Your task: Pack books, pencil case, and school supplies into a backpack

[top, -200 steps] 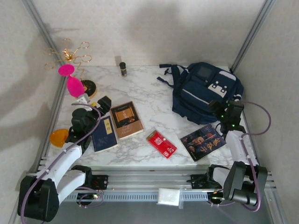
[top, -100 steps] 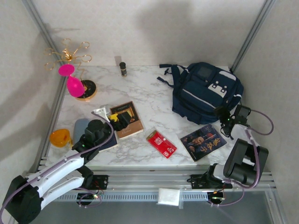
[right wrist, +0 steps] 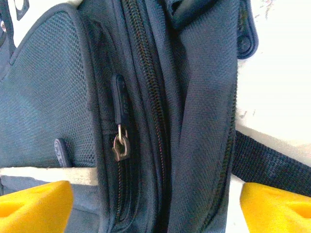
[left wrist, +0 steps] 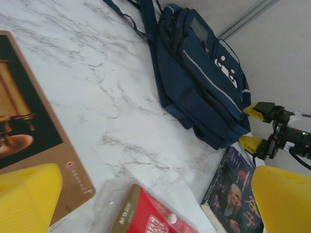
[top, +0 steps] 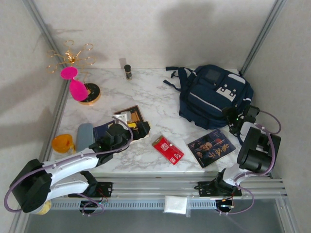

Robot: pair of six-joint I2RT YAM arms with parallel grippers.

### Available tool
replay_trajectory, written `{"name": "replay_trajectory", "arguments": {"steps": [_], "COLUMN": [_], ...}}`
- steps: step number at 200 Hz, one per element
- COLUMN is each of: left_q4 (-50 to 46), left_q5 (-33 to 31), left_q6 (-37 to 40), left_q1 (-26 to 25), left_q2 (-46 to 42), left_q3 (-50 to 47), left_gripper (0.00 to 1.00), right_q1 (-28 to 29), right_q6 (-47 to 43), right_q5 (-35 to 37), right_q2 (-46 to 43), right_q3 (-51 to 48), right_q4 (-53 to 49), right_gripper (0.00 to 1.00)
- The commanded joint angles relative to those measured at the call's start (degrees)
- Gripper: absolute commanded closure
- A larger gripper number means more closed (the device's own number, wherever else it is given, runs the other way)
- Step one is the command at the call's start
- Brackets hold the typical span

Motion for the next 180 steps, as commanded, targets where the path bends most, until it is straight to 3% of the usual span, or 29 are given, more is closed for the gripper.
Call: {"name": "replay_trajectory", "arguments": {"steps": [1, 45, 63, 89, 120, 158, 180], "left_q4": [2.61, 2.5, 1.87, -0.45, -5.85, -15.08, -19.04], "left_q5": [-1.15, -1.81, -2.41, -3.95, -7.13, -12.34, -12.03], "left_q6": [0.14, -0.13, -0.07, 0.04, 0.03, 0.42, 0.42], "left_q1": [-1.37, -2.1, -2.1, -2.1, -2.01, -1.12, 0.56], "left_q2": [2.18, 4.61, 4.67, 4.27, 2.55, -1.6, -3.74], "left_q3": [3.2, 4.64, 5.07, 6.0, 7.52, 9.7, 10.26], "left_gripper": [0.01, 0.01, 0.01, 0.01, 0.01, 0.01, 0.01], "right_q1": [0.14, 0.09, 0.24, 2.62, 8.42, 19.31, 27.09], "right_q6": [1.39, 1.92, 2.07, 1.22, 0.95, 0.47, 0.94], "right_q5": [-2.06, -4.93, -5.73, -6.84, -9.9, -12.32, -11.47], "right_q2": [0.49, 0.64, 0.43, -0.28, -2.18, -3.13, -2.15], "right_q3": [1.75, 1.66, 1.76, 2.82, 5.91, 10.69, 12.62], "right_q4": [3.65, 6.23, 6.27, 5.91, 4.23, 1.05, 0.88], "right_gripper": [0.21, 0.58, 0.78, 0.97, 1.0, 1.0, 1.0]}}
